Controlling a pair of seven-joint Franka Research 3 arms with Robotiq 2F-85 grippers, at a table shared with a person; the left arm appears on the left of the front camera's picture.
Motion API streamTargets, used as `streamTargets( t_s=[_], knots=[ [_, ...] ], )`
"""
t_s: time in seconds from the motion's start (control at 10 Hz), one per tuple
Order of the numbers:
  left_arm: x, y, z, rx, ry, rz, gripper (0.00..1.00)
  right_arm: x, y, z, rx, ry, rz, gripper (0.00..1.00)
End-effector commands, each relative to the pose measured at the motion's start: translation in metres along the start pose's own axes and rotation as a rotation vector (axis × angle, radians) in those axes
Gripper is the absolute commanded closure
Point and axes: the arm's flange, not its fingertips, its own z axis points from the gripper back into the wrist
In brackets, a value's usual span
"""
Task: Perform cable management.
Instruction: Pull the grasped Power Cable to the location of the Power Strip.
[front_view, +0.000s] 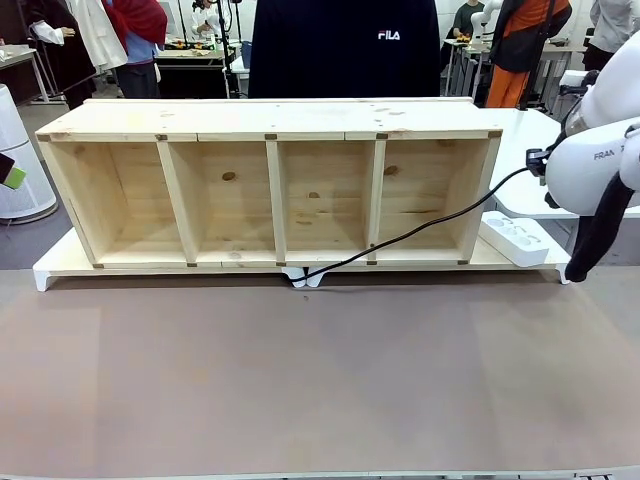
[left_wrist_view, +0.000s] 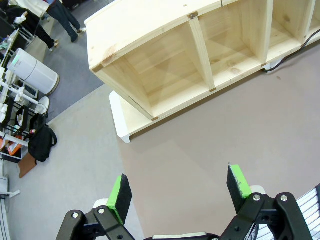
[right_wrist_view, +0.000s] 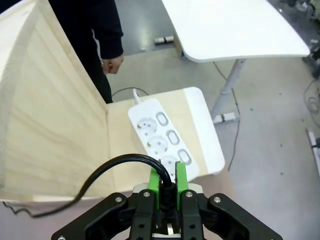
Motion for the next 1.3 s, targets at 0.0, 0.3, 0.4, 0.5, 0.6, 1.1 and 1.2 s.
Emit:
streamTargets(
  t_s=[0.0,0.3,0.4,0.5,0.6,1.1,1.2],
  knots=[
    [0.000,0.000,0.000,0.005,0.000,0.000,0.00,0.009,0.011,-0.021,0.010,-0.038,-0.031,0.84],
    [0.000,0.000,0.000,0.005,0.000,0.000,0.00,0.013,0.016,-0.035,0.003,-0.042,0.006,0.84],
    [0.000,0.000,0.000,0.005,0.000,0.000,0.00,0.014,0.016,-0.036,0.002,-0.043,0.010,0.84],
    [0.000,0.000,0.000,0.005,0.000,0.000,0.00,0.015,0.015,-0.036,0.000,-0.043,0.010,0.84],
    [0.000,0.000,0.000,0.005,0.000,0.000,0.00,0.016,0.015,-0.037,0.001,-0.042,0.011,0.84],
    [0.000,0.000,0.000,0.005,0.000,0.000,0.00,0.008,0.012,-0.032,0.014,-0.013,0.027,0.84],
    [0.000,0.000,0.000,0.005,0.000,0.000,0.00,0.008,0.012,-0.032,0.014,-0.013,0.027,0.84]
  ],
)
